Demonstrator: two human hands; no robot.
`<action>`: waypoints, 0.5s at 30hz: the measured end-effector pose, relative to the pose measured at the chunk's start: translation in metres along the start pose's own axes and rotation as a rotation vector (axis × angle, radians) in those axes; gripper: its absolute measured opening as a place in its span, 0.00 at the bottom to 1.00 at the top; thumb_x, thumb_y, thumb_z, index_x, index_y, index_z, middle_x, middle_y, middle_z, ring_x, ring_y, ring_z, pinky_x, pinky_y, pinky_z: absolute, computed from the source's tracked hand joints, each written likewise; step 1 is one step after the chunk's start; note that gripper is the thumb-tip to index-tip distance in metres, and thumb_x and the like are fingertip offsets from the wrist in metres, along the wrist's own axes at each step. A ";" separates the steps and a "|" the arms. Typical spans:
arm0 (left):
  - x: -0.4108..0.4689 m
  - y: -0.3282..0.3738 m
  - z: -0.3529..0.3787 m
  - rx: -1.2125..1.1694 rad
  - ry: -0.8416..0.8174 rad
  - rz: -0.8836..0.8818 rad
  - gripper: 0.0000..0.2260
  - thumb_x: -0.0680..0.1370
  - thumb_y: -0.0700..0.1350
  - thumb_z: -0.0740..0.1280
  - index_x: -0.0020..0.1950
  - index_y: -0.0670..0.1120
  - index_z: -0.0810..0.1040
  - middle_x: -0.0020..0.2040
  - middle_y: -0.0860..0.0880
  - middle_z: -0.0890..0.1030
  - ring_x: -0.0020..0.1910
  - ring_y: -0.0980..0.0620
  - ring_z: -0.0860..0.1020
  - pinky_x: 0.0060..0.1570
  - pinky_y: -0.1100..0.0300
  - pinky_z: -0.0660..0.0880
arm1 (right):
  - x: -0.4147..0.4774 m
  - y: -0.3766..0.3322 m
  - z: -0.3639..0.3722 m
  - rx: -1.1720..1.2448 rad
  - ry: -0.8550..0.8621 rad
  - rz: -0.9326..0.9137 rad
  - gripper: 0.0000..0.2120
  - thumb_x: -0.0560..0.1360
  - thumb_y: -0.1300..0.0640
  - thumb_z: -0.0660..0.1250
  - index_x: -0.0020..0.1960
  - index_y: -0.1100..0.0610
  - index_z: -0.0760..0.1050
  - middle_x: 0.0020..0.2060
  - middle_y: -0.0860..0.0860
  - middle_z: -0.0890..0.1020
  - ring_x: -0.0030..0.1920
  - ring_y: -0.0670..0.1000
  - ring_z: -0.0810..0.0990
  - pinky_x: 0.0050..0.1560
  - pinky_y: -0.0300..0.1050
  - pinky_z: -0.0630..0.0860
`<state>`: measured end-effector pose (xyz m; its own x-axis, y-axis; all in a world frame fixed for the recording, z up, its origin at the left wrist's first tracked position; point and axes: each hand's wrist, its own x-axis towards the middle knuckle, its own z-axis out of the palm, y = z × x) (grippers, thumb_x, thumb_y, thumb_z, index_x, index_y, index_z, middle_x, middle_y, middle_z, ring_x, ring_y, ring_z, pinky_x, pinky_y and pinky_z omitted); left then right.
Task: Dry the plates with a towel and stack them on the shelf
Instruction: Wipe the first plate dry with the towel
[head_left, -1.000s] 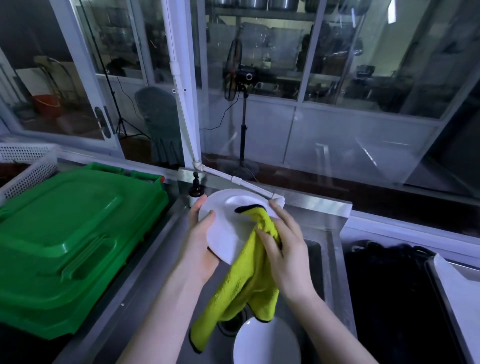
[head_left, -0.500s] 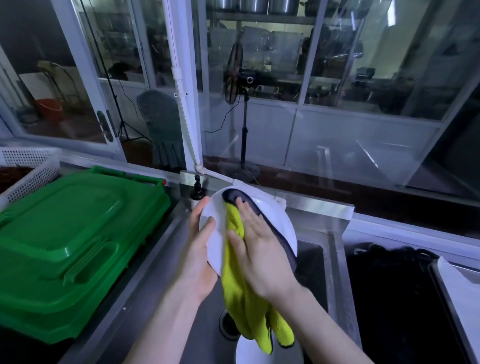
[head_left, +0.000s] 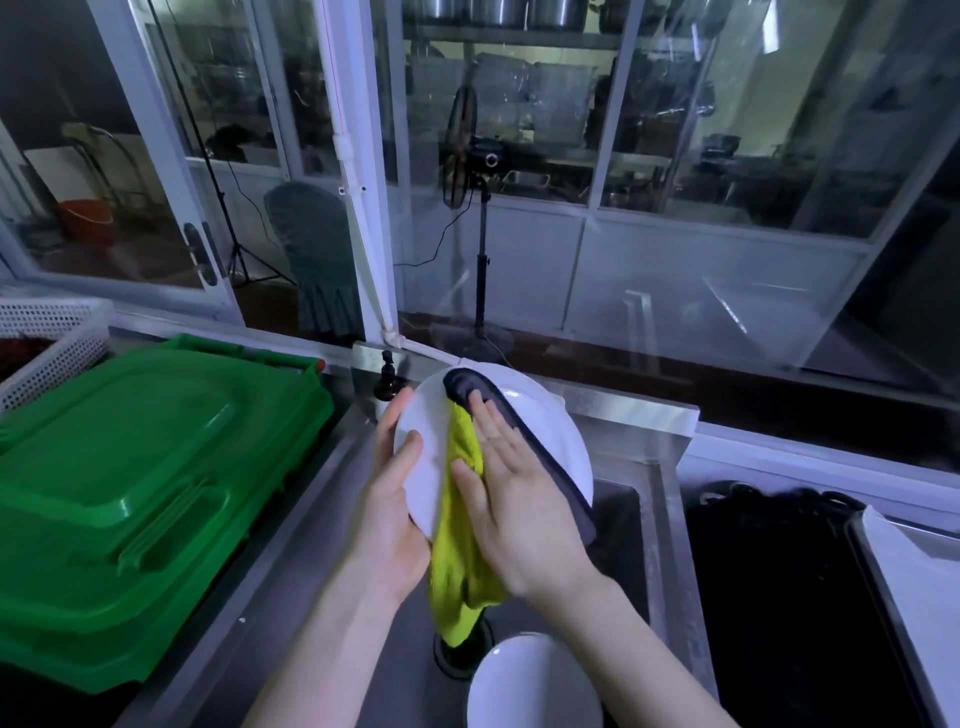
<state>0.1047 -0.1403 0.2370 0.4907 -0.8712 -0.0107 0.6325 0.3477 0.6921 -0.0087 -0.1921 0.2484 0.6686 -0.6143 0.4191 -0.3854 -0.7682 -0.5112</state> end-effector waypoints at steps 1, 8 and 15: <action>0.000 0.002 -0.001 -0.025 0.000 0.005 0.21 0.76 0.45 0.65 0.69 0.55 0.75 0.65 0.50 0.81 0.62 0.49 0.81 0.50 0.54 0.81 | 0.006 0.005 -0.003 -0.015 0.004 0.041 0.25 0.84 0.50 0.52 0.79 0.55 0.52 0.78 0.46 0.50 0.78 0.42 0.46 0.77 0.38 0.44; 0.007 0.017 -0.008 0.024 -0.081 0.118 0.19 0.75 0.48 0.69 0.67 0.57 0.78 0.68 0.50 0.79 0.65 0.47 0.80 0.52 0.54 0.81 | -0.012 0.014 0.003 -0.016 0.197 0.183 0.29 0.82 0.45 0.46 0.79 0.57 0.45 0.79 0.48 0.49 0.78 0.42 0.44 0.78 0.46 0.49; 0.012 0.028 -0.001 0.232 -0.200 0.065 0.21 0.77 0.48 0.68 0.71 0.56 0.74 0.71 0.50 0.77 0.68 0.49 0.77 0.57 0.58 0.79 | 0.023 0.003 -0.014 0.000 0.234 0.024 0.25 0.84 0.50 0.48 0.79 0.56 0.54 0.78 0.47 0.56 0.79 0.46 0.50 0.77 0.53 0.52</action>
<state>0.1292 -0.1404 0.2555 0.3837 -0.9086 0.1652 0.4389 0.3368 0.8330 -0.0032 -0.2112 0.2671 0.4938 -0.6576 0.5689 -0.3998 -0.7527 -0.5231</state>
